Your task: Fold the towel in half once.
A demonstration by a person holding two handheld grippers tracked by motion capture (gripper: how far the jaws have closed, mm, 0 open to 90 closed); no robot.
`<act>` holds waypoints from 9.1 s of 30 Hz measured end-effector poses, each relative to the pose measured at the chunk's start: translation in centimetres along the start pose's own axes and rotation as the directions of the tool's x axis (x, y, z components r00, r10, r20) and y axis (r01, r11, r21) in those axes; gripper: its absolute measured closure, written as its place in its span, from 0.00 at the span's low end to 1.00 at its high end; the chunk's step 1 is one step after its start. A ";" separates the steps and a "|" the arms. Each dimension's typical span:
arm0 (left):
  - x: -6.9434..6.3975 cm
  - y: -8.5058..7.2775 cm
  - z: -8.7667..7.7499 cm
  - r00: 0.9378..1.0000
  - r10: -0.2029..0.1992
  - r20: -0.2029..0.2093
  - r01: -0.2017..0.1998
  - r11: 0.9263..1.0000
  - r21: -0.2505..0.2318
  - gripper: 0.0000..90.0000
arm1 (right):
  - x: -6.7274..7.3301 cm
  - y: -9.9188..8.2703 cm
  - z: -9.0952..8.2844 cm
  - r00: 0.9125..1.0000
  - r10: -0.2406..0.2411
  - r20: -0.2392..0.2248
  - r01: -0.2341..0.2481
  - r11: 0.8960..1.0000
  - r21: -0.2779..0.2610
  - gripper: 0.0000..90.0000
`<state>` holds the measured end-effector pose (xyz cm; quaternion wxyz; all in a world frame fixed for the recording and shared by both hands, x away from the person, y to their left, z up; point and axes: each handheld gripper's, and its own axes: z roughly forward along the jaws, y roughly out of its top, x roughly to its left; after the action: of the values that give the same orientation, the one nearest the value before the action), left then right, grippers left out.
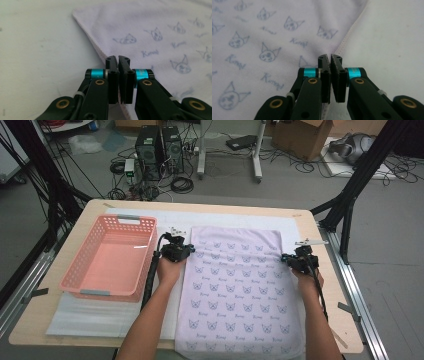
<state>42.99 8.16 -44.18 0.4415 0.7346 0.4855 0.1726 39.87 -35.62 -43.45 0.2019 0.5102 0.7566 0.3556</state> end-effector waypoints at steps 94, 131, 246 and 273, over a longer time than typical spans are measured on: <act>-3.6 -2.6 -9.6 0.974 0.086 0.211 -0.073 0.995 -0.069 0.94 | 2.3 -4.1 -9.3 0.991 -0.002 -0.136 -0.008 0.997 -0.075 0.96; -4.1 -8.7 -13.9 0.951 0.019 0.310 -0.011 1.000 -0.027 0.60 | 4.0 -10.2 -14.8 0.978 0.036 -0.206 -0.061 0.991 -0.120 0.77; 1.9 2.4 -1.1 0.991 -0.049 0.128 0.056 0.997 -0.054 0.65 | -1.5 1.6 -0.1 0.996 0.087 -0.026 -0.088 0.993 -0.079 0.72; -1.1 -1.9 -2.9 0.975 0.036 0.220 -0.059 0.994 0.097 0.93 | -0.7 -1.8 -2.6 0.982 0.041 -0.187 -0.033 0.998 0.044 0.94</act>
<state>39.44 8.81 -43.93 0.4496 0.7822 0.4245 0.0762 37.30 -37.57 -43.16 0.1125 0.4924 0.7698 0.3902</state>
